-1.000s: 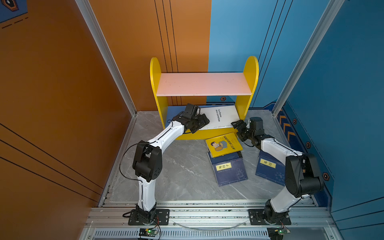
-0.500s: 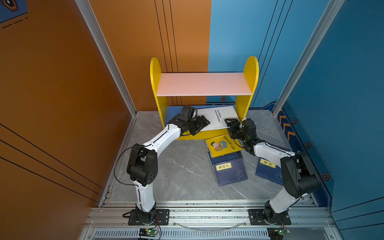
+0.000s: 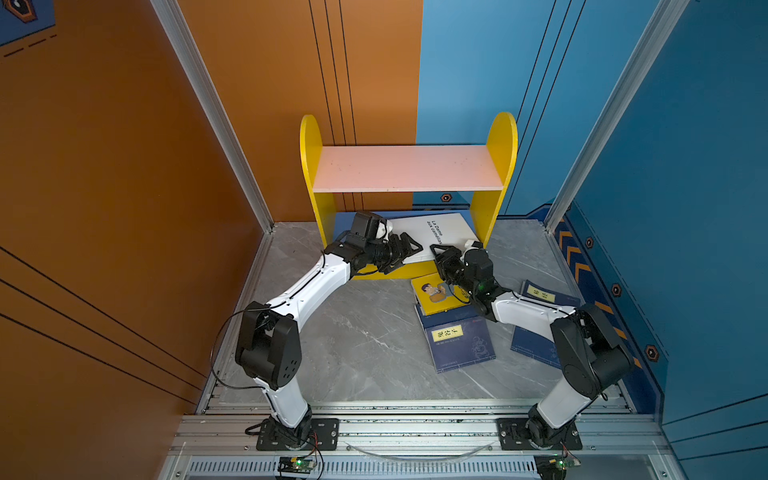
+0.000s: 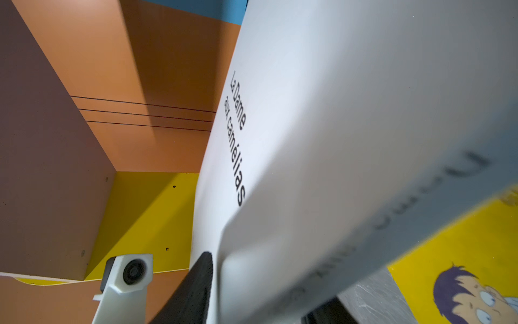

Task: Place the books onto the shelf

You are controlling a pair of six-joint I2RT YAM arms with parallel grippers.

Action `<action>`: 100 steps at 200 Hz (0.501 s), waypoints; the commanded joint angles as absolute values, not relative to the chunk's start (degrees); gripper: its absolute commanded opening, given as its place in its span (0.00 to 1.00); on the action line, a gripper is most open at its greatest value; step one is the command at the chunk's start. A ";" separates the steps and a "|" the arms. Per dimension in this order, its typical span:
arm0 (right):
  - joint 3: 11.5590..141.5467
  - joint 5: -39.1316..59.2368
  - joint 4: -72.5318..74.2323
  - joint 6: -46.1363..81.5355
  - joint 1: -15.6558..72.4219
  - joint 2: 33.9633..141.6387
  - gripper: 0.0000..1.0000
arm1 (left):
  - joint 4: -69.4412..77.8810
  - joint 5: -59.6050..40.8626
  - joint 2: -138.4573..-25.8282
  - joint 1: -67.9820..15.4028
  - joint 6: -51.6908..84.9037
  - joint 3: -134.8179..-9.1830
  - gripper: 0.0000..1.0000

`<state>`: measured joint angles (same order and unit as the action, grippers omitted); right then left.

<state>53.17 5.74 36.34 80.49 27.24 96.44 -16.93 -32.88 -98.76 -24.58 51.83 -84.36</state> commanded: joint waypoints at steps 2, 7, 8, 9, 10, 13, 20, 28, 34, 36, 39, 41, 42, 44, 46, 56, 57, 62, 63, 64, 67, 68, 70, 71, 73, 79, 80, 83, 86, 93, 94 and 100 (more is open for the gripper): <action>52.73 3.37 42.14 83.44 28.27 98.50 0.51 | -15.22 -36.97 -95.66 -23.36 50.36 -82.17 0.85; 52.73 3.21 42.64 83.64 28.45 98.82 0.51 | -15.13 -37.22 -95.40 -23.27 50.36 -81.75 0.85; 52.78 3.14 42.77 83.66 28.46 98.85 0.51 | -15.08 -37.24 -95.34 -23.19 50.32 -81.70 0.85; 52.76 3.07 42.83 83.71 28.51 98.95 0.51 | -15.10 -37.34 -95.31 -23.20 50.34 -81.67 0.85; 52.79 2.98 42.95 83.78 28.58 99.00 0.51 | -15.06 -37.39 -95.25 -23.20 50.35 -81.57 0.85; 52.74 2.79 43.34 83.90 28.72 99.18 0.50 | -15.03 -37.60 -95.14 -23.16 50.36 -81.38 0.85; 52.57 2.35 44.22 84.22 29.12 99.62 0.49 | -15.03 -37.79 -94.86 -23.11 50.25 -81.02 0.85; 52.50 1.88 45.22 84.61 29.54 100.07 0.47 | -15.03 -37.88 -94.47 -23.02 50.19 -80.63 0.85; 52.32 1.53 45.90 84.80 29.82 100.23 0.45 | -15.16 -37.81 -94.05 -22.82 50.10 -80.36 0.85; 52.26 1.41 46.08 84.81 29.91 100.31 0.45 | -15.19 -37.80 -93.94 -22.78 50.05 -80.23 0.85; 52.21 1.19 46.32 84.81 30.03 100.36 0.44 | -15.40 -37.61 -93.70 -22.62 49.96 -80.13 0.85; 52.14 1.09 46.45 84.81 30.16 100.33 0.44 | -15.52 -37.55 -93.56 -22.46 49.93 -80.03 0.85; 52.13 0.98 46.47 84.81 30.20 100.30 0.43 | -15.58 -37.50 -93.45 -22.44 49.93 -80.01 0.85; 52.10 0.91 46.49 84.81 30.29 100.24 0.43 | -15.78 -37.41 -93.32 -22.35 49.81 -79.90 0.85; 52.09 0.78 46.47 84.75 30.38 100.19 0.43 | -15.88 -37.28 -93.20 -22.27 49.83 -79.81 0.85; 51.97 0.11 45.70 84.28 30.78 99.77 0.39 | -16.03 -37.00 -92.26 -21.36 49.88 -79.02 0.85; 51.96 0.10 45.57 84.24 30.77 99.72 0.39 | -16.01 -37.00 -92.14 -21.27 49.90 -78.98 0.85; 51.97 -0.17 45.01 83.92 31.01 99.45 0.38 | -15.91 -37.00 -91.67 -20.74 49.92 -78.50 0.85; 51.96 -0.22 44.87 83.84 31.06 99.43 0.38 | -15.91 -37.00 -91.54 -20.65 49.92 -78.45 0.85; 51.99 -0.28 44.76 83.76 31.09 99.33 0.37 | -15.91 -37.00 -91.43 -20.48 49.92 -78.34 0.85; 52.03 -0.46 44.22 83.54 31.18 99.20 0.37 | -15.89 -37.05 -91.11 -20.13 49.90 -78.05 0.85; 52.07 -0.50 44.08 83.43 31.23 99.12 0.37 | -15.90 -37.02 -91.00 -20.04 49.87 -77.96 0.85; 52.11 -0.56 43.76 83.30 31.27 98.94 0.36 | -15.86 -37.01 -90.78 -19.75 49.84 -77.83 0.85; 52.11 -0.63 43.59 83.22 31.28 98.91 0.36 | -15.93 -37.00 -90.65 -19.68 49.84 -77.72 0.85; 52.10 -0.71 43.26 83.03 31.35 98.71 0.35 | -15.94 -37.00 -90.40 -19.44 49.79 -77.53 0.85; 52.32 -0.85 42.21 82.32 31.50 98.27 0.34 | -16.08 -36.92 -89.57 -18.57 49.69 -77.01 0.85; 52.31 -0.87 42.02 82.20 31.48 98.22 0.34 | -16.08 -36.91 -89.43 -18.47 49.68 -76.87 0.85; 52.41 -0.94 41.43 81.85 31.59 97.96 0.34 | -16.16 -36.91 -89.04 -17.95 49.58 -76.48 0.85; 52.51 -1.03 40.85 81.52 31.63 97.80 0.34 | -16.34 -36.91 -88.62 -17.56 49.45 -76.26 0.85; 52.68 -1.41 39.53 80.91 31.88 97.16 0.33 | -16.73 -36.92 -87.61 -16.38 49.17 -75.60 0.90; 52.66 -1.41 39.32 80.75 31.94 97.05 0.33 | -16.76 -36.91 -87.44 -16.23 49.15 -75.51 0.90; 52.87 -1.71 38.20 80.08 32.10 96.50 0.33 | -17.08 -36.84 -86.66 -15.25 48.85 -74.85 0.91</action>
<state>52.38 0.95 41.85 83.40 31.33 99.74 -16.43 -36.27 -90.59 -18.59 50.74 -77.01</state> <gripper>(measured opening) 0.337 0.893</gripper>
